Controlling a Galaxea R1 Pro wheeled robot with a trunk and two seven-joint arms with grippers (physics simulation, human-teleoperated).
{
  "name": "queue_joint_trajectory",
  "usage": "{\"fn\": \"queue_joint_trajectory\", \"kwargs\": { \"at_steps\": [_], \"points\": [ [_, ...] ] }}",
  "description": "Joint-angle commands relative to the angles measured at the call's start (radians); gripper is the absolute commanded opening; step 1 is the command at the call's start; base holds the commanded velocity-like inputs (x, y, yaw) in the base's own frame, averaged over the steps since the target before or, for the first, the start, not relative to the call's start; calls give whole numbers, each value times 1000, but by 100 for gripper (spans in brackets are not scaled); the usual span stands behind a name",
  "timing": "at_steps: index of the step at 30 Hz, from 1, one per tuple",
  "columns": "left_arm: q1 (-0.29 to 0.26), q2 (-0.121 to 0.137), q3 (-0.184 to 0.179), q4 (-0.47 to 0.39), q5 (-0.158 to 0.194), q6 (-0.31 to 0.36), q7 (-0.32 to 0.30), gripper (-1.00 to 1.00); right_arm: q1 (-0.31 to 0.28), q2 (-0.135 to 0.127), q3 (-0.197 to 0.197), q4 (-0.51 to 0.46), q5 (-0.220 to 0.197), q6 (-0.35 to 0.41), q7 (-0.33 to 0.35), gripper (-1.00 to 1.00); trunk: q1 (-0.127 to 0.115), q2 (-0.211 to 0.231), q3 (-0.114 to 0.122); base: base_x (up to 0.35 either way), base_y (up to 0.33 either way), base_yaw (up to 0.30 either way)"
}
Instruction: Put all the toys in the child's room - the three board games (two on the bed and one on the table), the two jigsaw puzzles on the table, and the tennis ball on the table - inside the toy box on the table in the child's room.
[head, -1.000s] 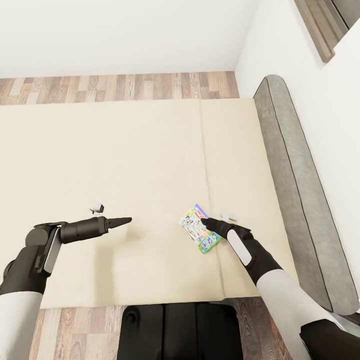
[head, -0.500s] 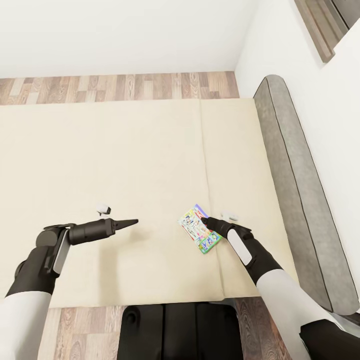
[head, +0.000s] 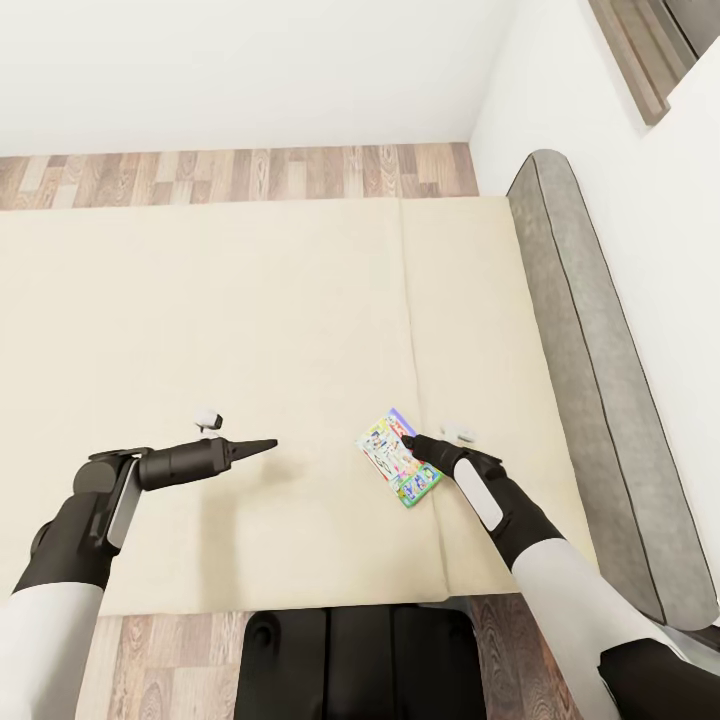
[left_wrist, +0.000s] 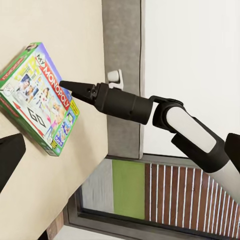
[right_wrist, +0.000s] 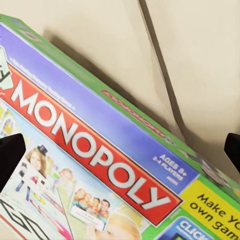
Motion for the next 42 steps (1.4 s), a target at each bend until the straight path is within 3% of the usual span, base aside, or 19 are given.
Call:
{"fn": "queue_joint_trajectory", "kwargs": {
  "at_steps": [1,16,42],
  "points": [
    [0,0,0,0,2,10,-2,100,0,0,3,-2,-11,3,-10,100,1,-2,-1,0,0,0],
    [0,-1,-1,1,3,9,-2,100,0,-5,0,2,-20,57,-9,100,1,-2,-1,0,0,0],
    [1,4,0,1,3,9,-7,100,13,-1,3,-6,-21,71,-7,100,1,-2,-1,0,0,0]
  ]
}}
